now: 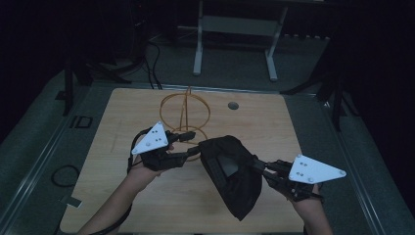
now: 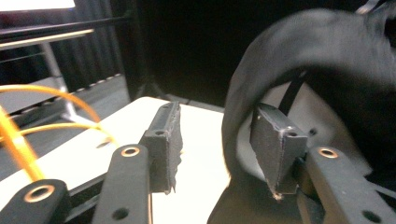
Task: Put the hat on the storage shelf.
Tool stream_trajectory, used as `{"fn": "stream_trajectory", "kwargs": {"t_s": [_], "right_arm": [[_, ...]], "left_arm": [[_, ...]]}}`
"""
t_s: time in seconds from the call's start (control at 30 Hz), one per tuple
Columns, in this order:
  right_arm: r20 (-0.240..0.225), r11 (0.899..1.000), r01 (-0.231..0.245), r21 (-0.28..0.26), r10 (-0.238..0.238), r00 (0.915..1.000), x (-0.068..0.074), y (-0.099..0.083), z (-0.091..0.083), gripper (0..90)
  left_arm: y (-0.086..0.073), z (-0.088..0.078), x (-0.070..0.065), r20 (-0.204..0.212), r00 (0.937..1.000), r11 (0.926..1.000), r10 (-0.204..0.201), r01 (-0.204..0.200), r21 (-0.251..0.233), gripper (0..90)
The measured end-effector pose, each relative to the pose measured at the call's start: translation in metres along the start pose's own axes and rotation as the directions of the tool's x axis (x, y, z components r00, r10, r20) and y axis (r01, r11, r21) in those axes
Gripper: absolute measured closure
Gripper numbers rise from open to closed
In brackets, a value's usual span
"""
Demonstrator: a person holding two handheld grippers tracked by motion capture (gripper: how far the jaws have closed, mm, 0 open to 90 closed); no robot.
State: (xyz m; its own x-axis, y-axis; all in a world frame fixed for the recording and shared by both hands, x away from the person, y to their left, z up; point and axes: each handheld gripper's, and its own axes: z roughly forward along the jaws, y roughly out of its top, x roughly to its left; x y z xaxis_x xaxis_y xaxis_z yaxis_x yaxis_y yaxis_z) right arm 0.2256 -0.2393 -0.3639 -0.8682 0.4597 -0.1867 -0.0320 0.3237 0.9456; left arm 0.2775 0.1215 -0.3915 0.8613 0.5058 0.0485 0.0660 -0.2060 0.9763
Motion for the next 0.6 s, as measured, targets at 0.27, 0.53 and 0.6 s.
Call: {"fn": "stream_trajectory", "kwargs": {"t_s": [0.27,0.53,0.6], "right_arm": [[0.080,0.999,-0.042,-0.026,0.044,0.9958,-0.016,0.003,-0.014,89.1],[0.162,0.996,-0.077,-0.044,0.083,0.9832,-0.036,0.010,-0.022,89.0],[0.177,0.995,-0.082,-0.050,0.089,0.9802,-0.041,0.011,-0.023,89.0]], "left_arm": [[-0.013,-0.006,-0.001,-0.042,0.9991,0.9974,-0.008,0.011,0.071,23.7],[-0.034,-0.017,0.002,-0.140,0.9896,0.9947,-0.033,0.046,0.092,6.9],[-0.042,-0.021,0.003,-0.180,0.9830,0.9942,-0.039,0.056,0.092,4.9]]}}
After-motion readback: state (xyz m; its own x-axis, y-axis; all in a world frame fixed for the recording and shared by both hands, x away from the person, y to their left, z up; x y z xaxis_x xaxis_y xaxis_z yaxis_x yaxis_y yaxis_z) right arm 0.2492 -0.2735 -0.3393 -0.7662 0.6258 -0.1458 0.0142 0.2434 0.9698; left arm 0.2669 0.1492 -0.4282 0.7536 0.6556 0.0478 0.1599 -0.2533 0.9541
